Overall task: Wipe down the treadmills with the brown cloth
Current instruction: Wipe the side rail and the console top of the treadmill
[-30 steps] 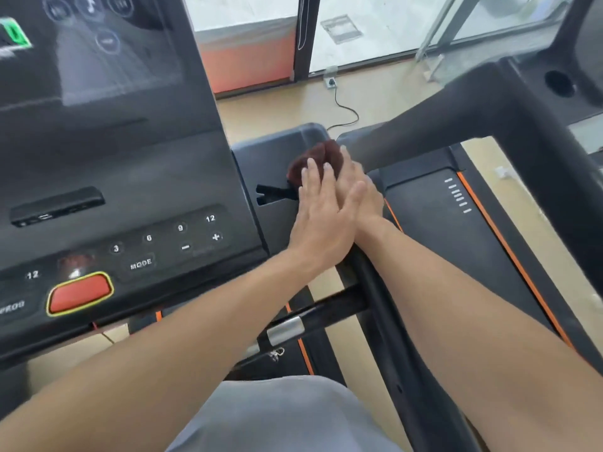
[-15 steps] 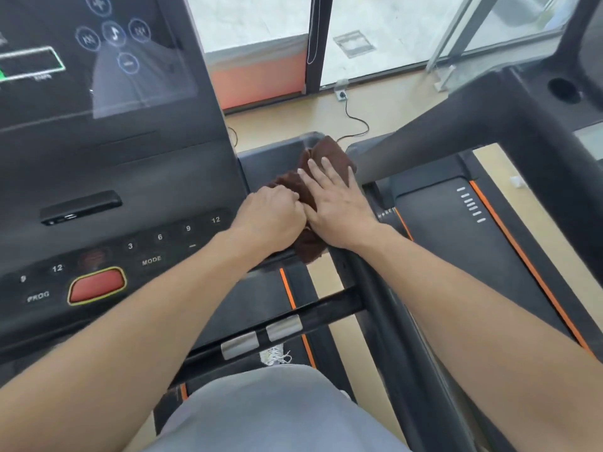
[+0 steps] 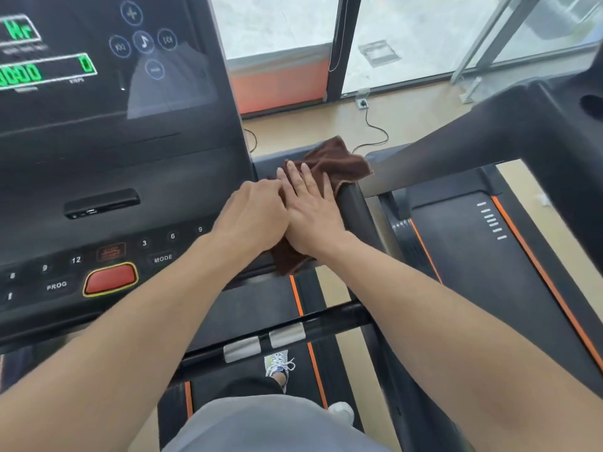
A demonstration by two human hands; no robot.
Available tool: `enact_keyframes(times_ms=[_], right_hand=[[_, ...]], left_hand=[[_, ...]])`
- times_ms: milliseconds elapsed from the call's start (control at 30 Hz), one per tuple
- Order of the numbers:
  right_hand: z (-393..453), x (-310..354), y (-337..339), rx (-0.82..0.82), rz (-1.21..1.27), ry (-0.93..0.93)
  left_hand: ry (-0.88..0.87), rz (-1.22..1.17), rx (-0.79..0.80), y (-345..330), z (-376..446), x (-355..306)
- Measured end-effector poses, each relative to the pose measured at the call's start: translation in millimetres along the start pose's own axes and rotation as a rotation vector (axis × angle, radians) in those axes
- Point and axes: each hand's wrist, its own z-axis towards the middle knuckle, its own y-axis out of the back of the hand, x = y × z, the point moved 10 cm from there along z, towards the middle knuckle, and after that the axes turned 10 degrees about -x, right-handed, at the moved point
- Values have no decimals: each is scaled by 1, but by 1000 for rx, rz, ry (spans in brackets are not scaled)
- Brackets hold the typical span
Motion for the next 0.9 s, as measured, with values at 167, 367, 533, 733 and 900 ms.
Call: enact_keyframes(times_ms=[167, 367, 533, 733, 900], right_hand=[[57, -10, 6, -6, -73, -7], [98, -66, 22, 3, -40, -194], [76, -129, 21, 51, 356, -554], [57, -152, -9, 83, 650, -667], [11, -144, -1, 138, 684, -658]], left_hand=[[-37, 196, 143, -22, 30, -2], [-124, 190, 160, -53, 93, -14], [-142, 132, 206, -75, 124, -16], [-288, 211, 90, -96, 125, -31], [-372, 221, 30, -104, 90, -50]])
